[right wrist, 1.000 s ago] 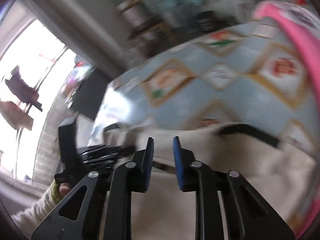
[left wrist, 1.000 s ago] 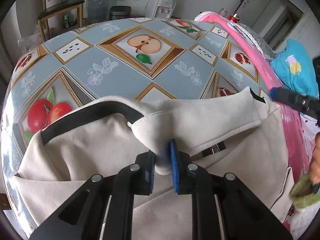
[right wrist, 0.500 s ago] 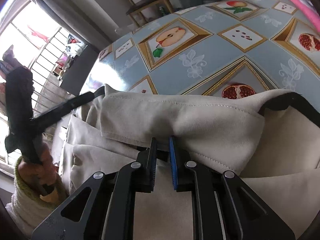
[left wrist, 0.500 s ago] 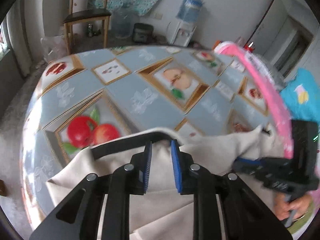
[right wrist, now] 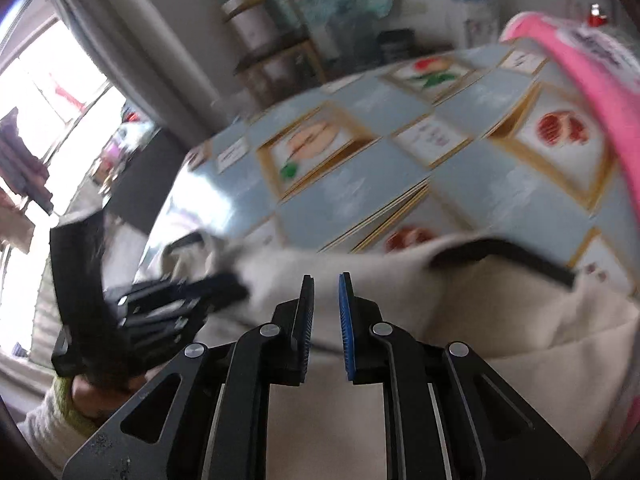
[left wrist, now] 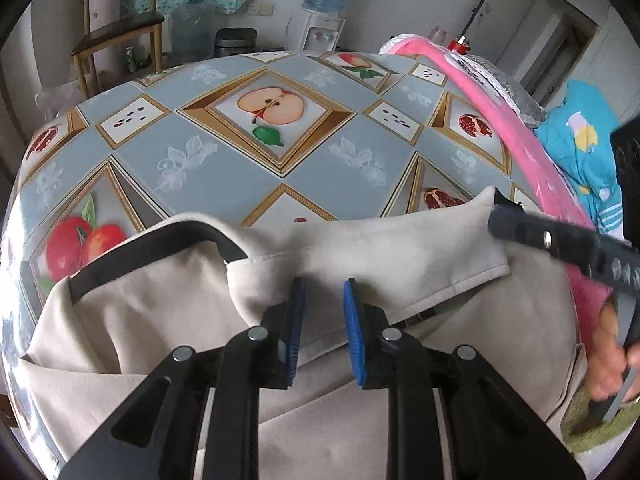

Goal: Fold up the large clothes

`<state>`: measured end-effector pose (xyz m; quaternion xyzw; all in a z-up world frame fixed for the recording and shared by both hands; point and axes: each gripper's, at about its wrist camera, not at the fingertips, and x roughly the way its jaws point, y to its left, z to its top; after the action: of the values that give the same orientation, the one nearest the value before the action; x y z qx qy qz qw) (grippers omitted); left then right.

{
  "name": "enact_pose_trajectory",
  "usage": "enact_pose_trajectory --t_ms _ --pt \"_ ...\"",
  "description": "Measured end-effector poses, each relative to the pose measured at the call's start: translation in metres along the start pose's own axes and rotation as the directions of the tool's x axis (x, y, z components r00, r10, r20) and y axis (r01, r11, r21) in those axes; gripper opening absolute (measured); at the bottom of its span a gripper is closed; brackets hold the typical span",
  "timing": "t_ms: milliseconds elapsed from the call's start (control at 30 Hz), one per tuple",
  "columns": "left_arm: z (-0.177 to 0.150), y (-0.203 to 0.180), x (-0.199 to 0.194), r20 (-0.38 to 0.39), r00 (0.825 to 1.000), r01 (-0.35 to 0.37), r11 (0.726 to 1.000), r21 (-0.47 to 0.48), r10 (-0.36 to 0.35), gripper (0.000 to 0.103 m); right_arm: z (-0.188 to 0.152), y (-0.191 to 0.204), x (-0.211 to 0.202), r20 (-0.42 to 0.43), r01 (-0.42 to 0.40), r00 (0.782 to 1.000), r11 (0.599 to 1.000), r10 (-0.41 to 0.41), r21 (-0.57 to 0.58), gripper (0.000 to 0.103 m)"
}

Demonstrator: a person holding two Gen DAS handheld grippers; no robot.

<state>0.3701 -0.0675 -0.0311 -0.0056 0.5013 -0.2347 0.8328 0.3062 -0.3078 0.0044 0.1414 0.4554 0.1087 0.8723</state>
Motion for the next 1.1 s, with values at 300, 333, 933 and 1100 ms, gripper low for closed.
enact_pose_trajectory --t_ms 300,333,933,1100 --pt "-0.003 0.002 0.0 0.017 1.0 0.02 1.0 0.022 -0.02 0.02 -0.007 0.01 0.023 -0.03 0.13 0.991 0.988 -0.133 -0.085 0.012" --pt "-0.003 0.002 0.001 0.018 1.0 0.019 0.999 0.028 -0.019 0.02 -0.005 0.016 0.019 -0.003 0.123 0.992 0.987 -0.124 -0.102 0.012" --pt "-0.011 0.019 -0.009 0.027 0.999 -0.026 0.999 0.039 0.025 0.019 -0.009 0.042 0.057 -0.031 -0.023 0.999 0.983 0.018 -0.181 0.012" --pt "-0.01 0.019 -0.007 0.036 0.999 -0.038 0.998 0.04 0.036 0.019 -0.027 0.045 0.061 -0.088 0.056 0.993 0.973 -0.077 -0.223 0.015"
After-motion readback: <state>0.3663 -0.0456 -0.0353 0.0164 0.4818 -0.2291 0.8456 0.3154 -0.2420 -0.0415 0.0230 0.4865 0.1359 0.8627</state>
